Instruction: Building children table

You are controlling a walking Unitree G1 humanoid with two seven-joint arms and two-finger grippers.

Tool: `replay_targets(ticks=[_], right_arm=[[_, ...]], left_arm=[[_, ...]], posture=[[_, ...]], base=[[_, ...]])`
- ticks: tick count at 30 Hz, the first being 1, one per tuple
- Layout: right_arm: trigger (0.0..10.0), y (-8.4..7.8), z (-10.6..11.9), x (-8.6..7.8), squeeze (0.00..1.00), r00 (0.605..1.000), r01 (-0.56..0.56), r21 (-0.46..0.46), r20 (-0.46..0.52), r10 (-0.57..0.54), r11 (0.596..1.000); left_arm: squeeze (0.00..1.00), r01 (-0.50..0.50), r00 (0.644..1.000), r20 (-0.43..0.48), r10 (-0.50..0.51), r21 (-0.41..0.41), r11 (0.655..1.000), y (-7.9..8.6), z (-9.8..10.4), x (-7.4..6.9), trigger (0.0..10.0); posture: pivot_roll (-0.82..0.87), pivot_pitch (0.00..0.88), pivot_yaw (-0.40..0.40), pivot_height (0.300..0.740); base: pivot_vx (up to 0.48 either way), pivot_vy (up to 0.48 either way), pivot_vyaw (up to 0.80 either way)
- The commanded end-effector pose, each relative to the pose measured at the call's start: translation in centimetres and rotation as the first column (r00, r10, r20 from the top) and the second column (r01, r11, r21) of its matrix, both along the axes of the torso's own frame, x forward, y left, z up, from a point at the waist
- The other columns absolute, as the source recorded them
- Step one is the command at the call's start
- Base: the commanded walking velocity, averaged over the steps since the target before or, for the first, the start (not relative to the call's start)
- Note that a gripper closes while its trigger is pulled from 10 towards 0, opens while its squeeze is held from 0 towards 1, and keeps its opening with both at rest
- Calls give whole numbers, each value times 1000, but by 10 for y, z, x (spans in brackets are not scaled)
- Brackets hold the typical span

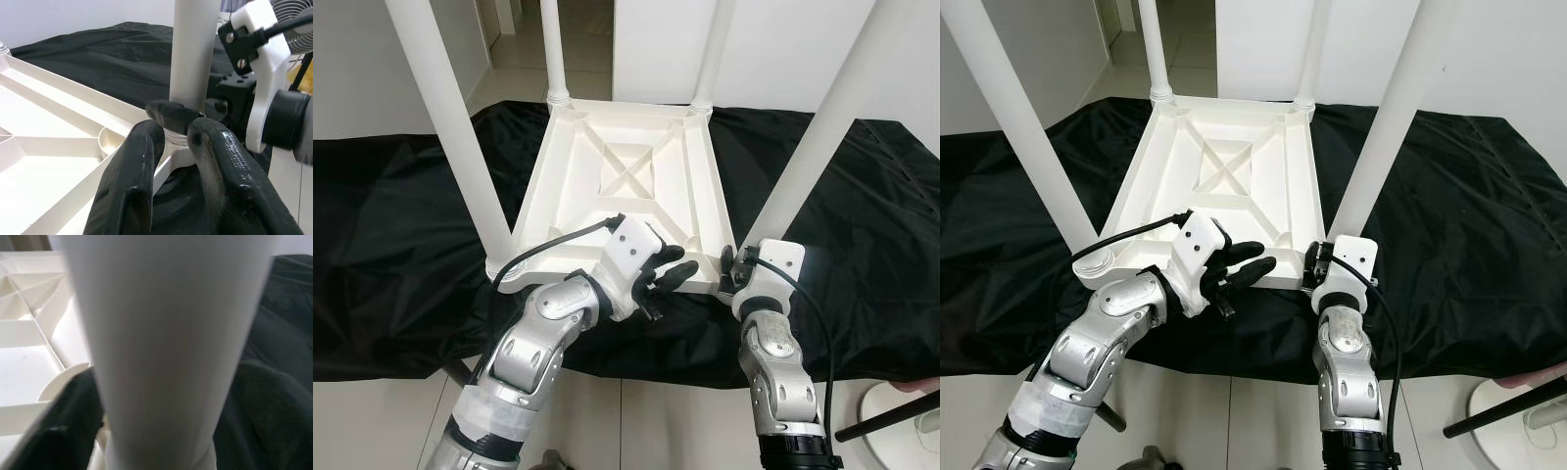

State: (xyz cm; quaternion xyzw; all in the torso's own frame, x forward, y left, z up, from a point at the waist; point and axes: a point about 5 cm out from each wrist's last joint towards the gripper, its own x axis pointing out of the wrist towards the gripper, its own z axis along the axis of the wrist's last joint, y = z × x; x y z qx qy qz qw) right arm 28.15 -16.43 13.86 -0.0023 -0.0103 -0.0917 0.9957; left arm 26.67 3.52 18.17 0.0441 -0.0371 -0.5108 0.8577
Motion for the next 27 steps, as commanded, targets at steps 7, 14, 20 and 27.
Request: replay_targets(ticks=[7,14,20,27], right_arm=[[10000,-15,13,3,1000,978,-197,17,74,195,980],[10000,-33,17,9,0,885,-456,-65,74,460,888],[10000,-36,13,12,0,777,-624,-114,10,629,773],[10000,-42,6,22,0,716,-697,-120,-64,695,707]], left_arm=[[0,-39,999,1,39,-13,999,-1,2,0,10000],[0,-28,1000,2,28,-11,1000,-3,2,0,10000],[0,-27,1000,5,27,-9,1000,-2,3,1,10000],[0,-25,1000,7,25,-12,1000,-3,4,2,10000]], posture=[[-18,0,-1,740],[-26,0,13,740],[-26,0,16,740],[-23,0,16,740]], base=[[0,0,0],[0,0,0],[0,0,0],[0,0,0]])
